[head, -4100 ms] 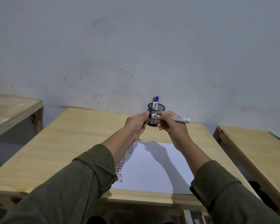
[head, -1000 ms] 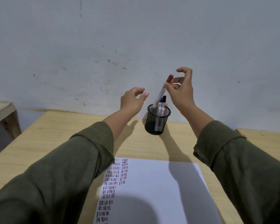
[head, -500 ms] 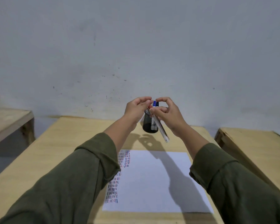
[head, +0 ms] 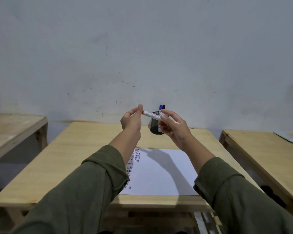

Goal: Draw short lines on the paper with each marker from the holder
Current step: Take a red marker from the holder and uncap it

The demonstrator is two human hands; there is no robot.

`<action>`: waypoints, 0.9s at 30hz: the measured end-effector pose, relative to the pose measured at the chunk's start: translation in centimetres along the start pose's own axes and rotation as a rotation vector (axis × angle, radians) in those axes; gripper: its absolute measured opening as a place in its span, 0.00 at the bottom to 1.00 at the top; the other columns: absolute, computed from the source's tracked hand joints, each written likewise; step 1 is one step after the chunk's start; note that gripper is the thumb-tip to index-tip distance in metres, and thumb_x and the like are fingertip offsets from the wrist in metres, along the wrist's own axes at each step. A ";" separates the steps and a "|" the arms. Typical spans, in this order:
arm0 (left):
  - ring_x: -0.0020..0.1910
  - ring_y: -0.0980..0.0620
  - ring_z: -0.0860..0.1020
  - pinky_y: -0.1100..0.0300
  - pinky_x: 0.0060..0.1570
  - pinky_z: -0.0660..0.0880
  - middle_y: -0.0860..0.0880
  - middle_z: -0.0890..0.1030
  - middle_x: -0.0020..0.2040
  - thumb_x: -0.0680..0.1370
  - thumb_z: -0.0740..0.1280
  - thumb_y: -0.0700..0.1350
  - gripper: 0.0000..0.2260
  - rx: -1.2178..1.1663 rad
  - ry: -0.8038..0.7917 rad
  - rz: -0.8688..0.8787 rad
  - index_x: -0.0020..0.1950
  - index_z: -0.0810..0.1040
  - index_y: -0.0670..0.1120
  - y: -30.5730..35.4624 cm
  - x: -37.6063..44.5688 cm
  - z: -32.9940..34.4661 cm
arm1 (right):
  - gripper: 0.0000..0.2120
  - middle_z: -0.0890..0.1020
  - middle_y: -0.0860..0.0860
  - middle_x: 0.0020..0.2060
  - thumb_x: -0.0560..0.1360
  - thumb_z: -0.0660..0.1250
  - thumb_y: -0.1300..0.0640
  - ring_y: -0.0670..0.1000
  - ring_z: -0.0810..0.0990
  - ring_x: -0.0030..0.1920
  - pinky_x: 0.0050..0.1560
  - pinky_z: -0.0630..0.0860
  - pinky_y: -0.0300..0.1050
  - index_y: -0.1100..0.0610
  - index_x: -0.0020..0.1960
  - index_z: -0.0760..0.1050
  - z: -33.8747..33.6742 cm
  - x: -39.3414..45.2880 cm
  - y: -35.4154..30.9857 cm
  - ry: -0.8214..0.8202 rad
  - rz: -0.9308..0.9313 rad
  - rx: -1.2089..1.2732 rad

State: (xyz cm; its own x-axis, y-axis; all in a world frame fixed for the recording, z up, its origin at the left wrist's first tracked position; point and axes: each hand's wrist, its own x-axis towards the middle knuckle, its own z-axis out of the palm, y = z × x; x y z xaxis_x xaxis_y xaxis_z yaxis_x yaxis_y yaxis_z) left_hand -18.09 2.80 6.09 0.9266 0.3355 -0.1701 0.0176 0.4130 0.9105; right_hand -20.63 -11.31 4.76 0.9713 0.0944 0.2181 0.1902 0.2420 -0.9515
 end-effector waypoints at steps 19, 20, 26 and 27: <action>0.50 0.64 0.76 0.63 0.47 0.66 0.59 0.81 0.48 0.80 0.61 0.46 0.07 -0.175 -0.427 -0.103 0.51 0.79 0.52 -1.4 0.8 -1.2 | 0.07 0.83 0.50 0.32 0.79 0.60 0.57 0.45 0.80 0.33 0.36 0.77 0.35 0.55 0.47 0.77 2.1 1.1 1.7 -0.005 0.079 0.322; 0.48 0.64 0.76 0.63 0.46 0.65 0.59 0.81 0.47 0.80 0.61 0.45 0.07 -0.170 -0.402 -0.095 0.52 0.79 0.51 -1.5 0.9 -1.1 | 0.07 0.83 0.50 0.32 0.79 0.61 0.57 0.45 0.80 0.33 0.37 0.77 0.35 0.56 0.47 0.76 2.1 1.3 1.9 -0.013 0.076 0.316; 0.42 0.63 0.76 0.66 0.41 0.65 0.57 0.80 0.42 0.79 0.64 0.45 0.11 -0.067 -0.241 -0.022 0.59 0.79 0.45 -2.2 1.1 -1.2 | 0.06 0.83 0.51 0.32 0.79 0.60 0.59 0.46 0.80 0.33 0.38 0.77 0.35 0.58 0.50 0.75 2.3 1.5 3.1 -0.040 0.052 0.276; 0.41 0.62 0.76 0.66 0.40 0.66 0.57 0.80 0.41 0.78 0.65 0.46 0.09 -0.051 -0.206 -0.023 0.55 0.80 0.45 -2.4 1.2 -1.4 | 0.06 0.83 0.52 0.32 0.79 0.60 0.60 0.46 0.80 0.33 0.38 0.78 0.35 0.59 0.50 0.76 2.4 1.4 3.3 -0.040 0.046 0.267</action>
State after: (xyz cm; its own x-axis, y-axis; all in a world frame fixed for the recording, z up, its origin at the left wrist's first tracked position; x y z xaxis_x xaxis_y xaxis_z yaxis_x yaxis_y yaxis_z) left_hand -17.52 3.40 3.21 0.9835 0.1473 -0.1049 0.0252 0.4623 0.8864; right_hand -18.95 -8.08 2.46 0.9707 0.1479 0.1893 0.0963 0.4825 -0.8706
